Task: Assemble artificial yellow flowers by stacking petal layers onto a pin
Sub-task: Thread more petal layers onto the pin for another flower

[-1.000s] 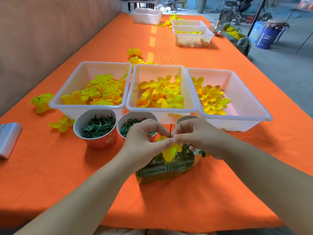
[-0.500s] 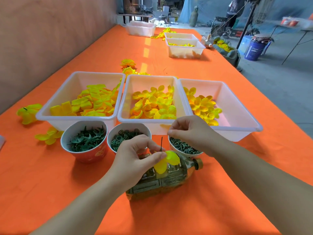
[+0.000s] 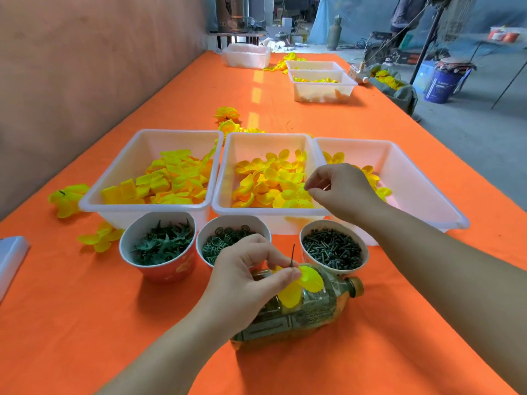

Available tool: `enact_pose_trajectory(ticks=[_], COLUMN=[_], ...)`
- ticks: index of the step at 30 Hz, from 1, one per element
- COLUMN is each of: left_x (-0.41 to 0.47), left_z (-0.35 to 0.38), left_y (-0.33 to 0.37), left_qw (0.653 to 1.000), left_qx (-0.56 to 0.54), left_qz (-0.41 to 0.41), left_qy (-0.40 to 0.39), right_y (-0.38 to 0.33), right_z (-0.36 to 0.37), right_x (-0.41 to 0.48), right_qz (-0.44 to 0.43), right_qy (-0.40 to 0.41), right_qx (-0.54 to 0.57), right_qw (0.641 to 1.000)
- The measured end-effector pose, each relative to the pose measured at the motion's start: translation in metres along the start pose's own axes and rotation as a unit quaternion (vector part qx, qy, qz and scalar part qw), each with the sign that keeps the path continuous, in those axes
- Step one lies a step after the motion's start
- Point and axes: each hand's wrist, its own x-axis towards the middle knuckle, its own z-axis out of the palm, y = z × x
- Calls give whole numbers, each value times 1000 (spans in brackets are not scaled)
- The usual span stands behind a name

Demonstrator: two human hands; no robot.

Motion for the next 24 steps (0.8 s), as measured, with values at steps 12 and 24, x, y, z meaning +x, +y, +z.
enact_pose_trajectory(ticks=[12,24], left_x=[6,13], left_z=[-5,-10], left_y=[1,4], left_qw=[999,998], left_qx=[26,-1], left_qz=[4,-13], left_qy=[-19,-55], right_y=[-16,-24], right_z=[32,54], right_x=[57,73], right_qz=[-64,-94], right_qy=[-82,-159], right_qx=[-134,-164], right_qw=[985,969])
